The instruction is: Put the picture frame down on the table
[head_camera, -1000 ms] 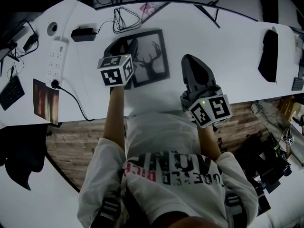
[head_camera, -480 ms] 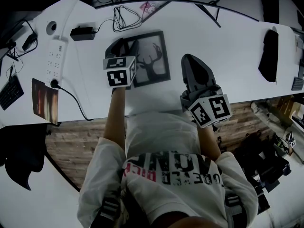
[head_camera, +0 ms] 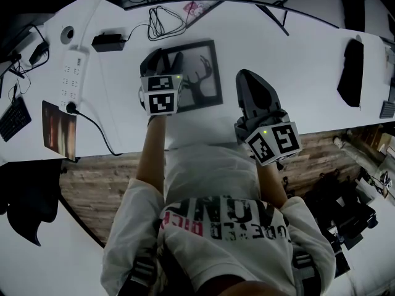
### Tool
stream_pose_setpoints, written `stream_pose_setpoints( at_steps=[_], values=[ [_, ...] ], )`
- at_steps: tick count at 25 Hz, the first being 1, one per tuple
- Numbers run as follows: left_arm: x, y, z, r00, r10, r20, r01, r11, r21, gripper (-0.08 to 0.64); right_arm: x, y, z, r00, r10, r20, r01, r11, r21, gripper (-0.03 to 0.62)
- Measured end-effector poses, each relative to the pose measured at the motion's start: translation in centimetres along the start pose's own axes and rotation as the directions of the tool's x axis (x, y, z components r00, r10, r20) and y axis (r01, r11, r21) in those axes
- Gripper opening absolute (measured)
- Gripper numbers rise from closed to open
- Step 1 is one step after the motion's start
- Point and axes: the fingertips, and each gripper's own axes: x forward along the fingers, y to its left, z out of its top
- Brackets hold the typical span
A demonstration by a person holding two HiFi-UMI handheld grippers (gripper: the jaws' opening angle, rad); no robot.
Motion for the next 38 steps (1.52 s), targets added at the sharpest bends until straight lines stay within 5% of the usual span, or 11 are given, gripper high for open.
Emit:
stream_pose_setpoints(
  at_steps=[25,30,38],
  values=[
    [-1.2,-0.1,1.0,1.0,0.011,0.023,-0.012,1.0,0.026,0.224,-1.0,0.4,-0.1,1.0,-0.01,0.013,0.01,1.0,0.001,0.002],
    [-2.6,-0.3,1.9,0.997,0.014,0.078,-0.017,0.999,0.036,0.107,-1.7,0.7,-0.2,1.0,-0.019,0.021,0.02,1.0,-0.005,0.002],
    [-4.1,-0.7,2.7,0.992,0.014,0.124,-0.02,0.999,0.048,0.026,-2.7,1.5,-0.2,0.999,-0.029,0.039,0.029,1.0,-0.006,0.002]
  ],
)
